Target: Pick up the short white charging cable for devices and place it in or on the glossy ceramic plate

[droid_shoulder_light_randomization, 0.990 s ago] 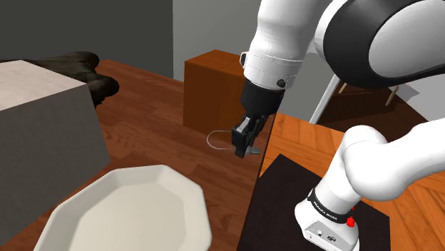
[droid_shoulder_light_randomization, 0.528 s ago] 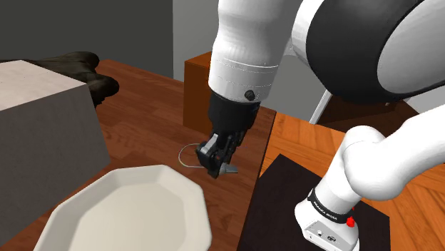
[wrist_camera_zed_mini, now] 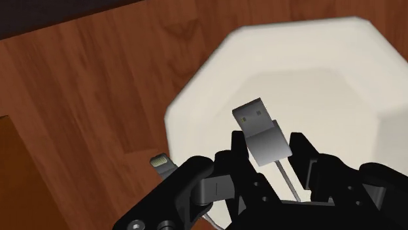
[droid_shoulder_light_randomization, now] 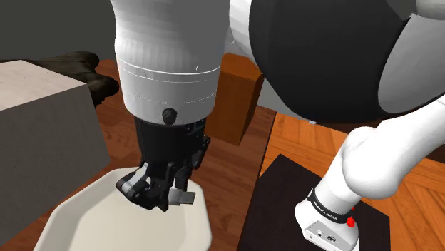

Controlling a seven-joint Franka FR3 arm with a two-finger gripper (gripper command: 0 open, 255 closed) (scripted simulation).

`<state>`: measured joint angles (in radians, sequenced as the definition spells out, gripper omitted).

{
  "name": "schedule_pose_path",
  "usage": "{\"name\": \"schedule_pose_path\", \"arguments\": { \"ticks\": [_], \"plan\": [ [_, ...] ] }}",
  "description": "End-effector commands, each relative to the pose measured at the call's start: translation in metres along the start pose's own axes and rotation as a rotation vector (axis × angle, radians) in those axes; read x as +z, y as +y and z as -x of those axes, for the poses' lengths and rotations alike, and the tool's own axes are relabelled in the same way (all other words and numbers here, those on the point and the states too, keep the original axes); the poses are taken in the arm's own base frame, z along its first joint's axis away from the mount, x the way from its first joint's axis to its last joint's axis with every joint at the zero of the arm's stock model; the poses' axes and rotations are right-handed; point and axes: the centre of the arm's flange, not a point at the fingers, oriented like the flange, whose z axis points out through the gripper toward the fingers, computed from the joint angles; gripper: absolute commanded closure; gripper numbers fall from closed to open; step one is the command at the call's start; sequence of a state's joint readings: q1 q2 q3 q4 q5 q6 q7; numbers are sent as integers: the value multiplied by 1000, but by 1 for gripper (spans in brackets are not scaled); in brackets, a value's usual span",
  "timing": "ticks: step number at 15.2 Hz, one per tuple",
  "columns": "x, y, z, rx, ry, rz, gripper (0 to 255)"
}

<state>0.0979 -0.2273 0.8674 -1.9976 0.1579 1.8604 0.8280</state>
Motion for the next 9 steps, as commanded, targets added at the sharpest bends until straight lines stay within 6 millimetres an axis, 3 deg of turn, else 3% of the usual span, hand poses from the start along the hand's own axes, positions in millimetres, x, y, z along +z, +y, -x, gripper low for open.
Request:
{"name": "schedule_pose_path", "arguments": {
  "ticks": [1, 3, 9],
  "plan": [
    [1, -27, -3, 3, 1, -3, 255],
    [0, -58, -8, 3, 1, -3, 255],
    [32, -58, -7, 3, 1, -3, 255]
  ]
}}
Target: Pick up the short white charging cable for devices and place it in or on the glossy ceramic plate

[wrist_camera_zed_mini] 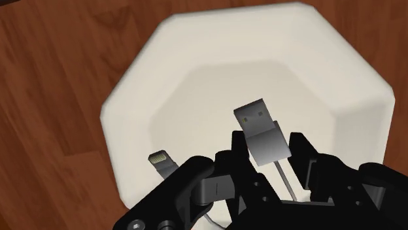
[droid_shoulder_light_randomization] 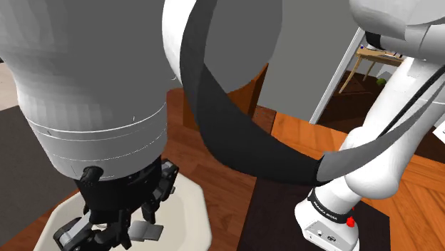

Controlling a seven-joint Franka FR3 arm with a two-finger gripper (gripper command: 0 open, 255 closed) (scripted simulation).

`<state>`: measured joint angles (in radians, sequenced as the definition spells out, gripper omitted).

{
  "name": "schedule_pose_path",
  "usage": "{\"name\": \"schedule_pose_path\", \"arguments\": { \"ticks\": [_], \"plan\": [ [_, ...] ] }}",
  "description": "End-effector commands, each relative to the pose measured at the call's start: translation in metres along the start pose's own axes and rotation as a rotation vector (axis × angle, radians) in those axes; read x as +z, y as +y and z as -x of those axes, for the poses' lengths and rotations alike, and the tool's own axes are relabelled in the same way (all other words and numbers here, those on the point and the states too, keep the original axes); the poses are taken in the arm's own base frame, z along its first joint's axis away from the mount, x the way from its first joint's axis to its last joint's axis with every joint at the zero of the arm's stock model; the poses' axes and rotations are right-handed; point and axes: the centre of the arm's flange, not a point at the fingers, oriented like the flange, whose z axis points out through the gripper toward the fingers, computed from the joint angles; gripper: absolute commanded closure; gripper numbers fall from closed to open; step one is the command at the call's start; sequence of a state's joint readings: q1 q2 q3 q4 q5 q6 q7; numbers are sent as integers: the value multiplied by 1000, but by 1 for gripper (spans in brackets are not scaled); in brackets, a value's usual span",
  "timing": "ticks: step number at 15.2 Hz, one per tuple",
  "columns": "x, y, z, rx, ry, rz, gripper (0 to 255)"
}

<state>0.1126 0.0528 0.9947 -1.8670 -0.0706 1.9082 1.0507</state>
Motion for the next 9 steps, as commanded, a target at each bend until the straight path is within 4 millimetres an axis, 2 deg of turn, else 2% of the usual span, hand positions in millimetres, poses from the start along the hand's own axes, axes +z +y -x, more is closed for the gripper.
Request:
{"name": "schedule_pose_path", "arguments": {
  "ticks": [1, 9],
  "plan": [
    [12, 0, 2, 0, 0, 0, 255],
    [54, 0, 3, 0, 0, 0, 255]
  ]
}}
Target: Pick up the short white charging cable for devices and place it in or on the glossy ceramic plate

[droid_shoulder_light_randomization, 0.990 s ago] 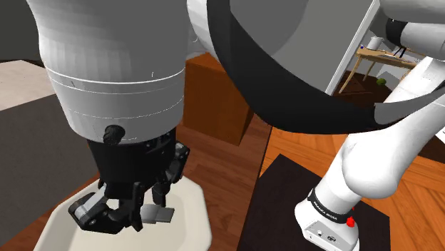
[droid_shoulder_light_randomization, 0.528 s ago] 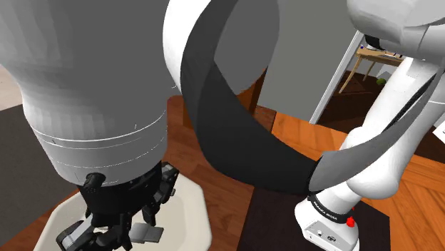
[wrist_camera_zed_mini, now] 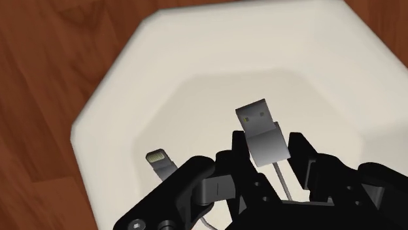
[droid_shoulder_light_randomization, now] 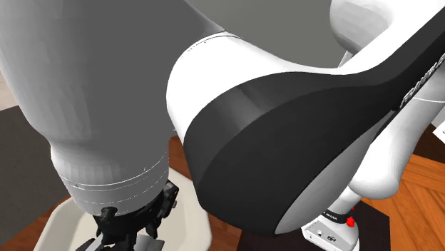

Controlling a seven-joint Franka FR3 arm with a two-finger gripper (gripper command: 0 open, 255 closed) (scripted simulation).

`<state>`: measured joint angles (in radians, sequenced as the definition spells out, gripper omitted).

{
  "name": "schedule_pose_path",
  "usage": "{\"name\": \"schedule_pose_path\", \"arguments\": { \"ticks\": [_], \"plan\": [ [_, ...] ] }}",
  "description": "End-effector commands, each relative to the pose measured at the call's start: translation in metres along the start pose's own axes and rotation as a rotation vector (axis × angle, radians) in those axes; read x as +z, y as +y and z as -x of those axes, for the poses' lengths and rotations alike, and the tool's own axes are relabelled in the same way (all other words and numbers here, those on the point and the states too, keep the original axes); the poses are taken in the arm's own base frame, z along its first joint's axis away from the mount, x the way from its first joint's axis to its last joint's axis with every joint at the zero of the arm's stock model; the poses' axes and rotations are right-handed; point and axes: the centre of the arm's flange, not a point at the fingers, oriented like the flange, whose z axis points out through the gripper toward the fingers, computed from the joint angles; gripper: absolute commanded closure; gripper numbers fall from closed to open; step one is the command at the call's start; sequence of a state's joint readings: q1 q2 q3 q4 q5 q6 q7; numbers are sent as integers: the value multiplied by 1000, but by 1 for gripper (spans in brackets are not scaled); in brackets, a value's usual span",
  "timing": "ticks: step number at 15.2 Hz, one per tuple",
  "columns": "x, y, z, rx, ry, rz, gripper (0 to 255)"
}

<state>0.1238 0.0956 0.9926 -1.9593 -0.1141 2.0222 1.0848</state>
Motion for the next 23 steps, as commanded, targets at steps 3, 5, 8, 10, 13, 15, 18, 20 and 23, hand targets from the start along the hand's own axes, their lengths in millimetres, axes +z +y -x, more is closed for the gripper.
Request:
{"name": "schedule_pose_path", "arguments": {
  "ticks": [3, 5, 8, 10, 13, 15, 18, 20, 23],
  "plan": [
    [6, 0, 1, 0, 0, 0, 255],
    [6, 0, 1, 0, 0, 0, 255],
    [6, 0, 1, 0, 0, 0, 255],
    [6, 0, 1, 0, 0, 0, 0],
    [6, 0, 1, 0, 0, 0, 0],
    [-7, 0, 1, 0, 0, 0, 0],
    [-44, 0, 1, 0, 0, 0, 0],
    [-44, 0, 1, 0, 0, 0, 0],
    [-44, 0, 1, 0, 0, 0, 0]
  ]
}}
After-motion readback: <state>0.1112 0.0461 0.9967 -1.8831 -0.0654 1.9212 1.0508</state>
